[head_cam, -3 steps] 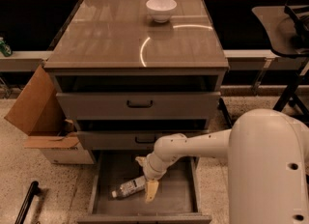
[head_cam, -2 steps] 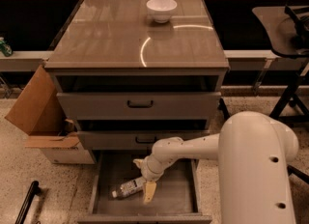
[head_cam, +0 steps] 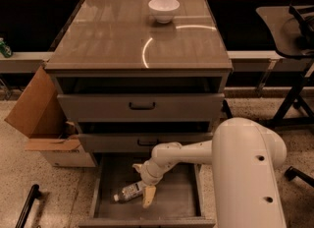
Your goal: Pick blue plastic bottle from bottom drawer and place on counter
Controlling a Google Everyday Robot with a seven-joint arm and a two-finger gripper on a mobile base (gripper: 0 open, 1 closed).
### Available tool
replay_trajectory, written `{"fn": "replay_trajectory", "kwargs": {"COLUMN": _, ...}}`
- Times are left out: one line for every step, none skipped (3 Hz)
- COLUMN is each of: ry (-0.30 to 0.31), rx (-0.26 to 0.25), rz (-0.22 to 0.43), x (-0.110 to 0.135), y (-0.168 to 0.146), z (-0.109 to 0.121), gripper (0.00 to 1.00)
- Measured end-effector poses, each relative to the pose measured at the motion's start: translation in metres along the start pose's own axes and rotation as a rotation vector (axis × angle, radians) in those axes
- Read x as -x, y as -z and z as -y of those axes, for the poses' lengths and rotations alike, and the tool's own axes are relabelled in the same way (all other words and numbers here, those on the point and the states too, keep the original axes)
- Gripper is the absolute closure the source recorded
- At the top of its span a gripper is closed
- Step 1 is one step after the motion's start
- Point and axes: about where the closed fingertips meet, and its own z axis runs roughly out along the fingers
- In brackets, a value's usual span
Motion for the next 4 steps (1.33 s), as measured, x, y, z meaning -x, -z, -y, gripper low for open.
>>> {"fn": "replay_trajectory", "kwargs": {"ry": 0.011, "rx": 0.011, "rz": 0.006, "x": 0.0, "y": -0.005, "z": 0.0, "gripper": 0.0}}
{"fn": "replay_trajectory", "kwargs": {"ry": 0.061, "rx": 0.024, "rz": 0.035, "x": -0.005, "y": -0.029, "z": 0.009, "gripper": 0.0}}
{"fn": "replay_trajectory", "kwargs": {"ry": 0.101, "rx": 0.014, "rz": 0.036, "x": -0.015, "y": -0.06, "z": 0.025, "gripper": 0.0}}
{"fn": "replay_trajectory", "kwargs": {"ry": 0.131, "rx": 0.018, "rz": 0.034, "x": -0.019, "y": -0.087, "z": 0.037, "gripper": 0.0}}
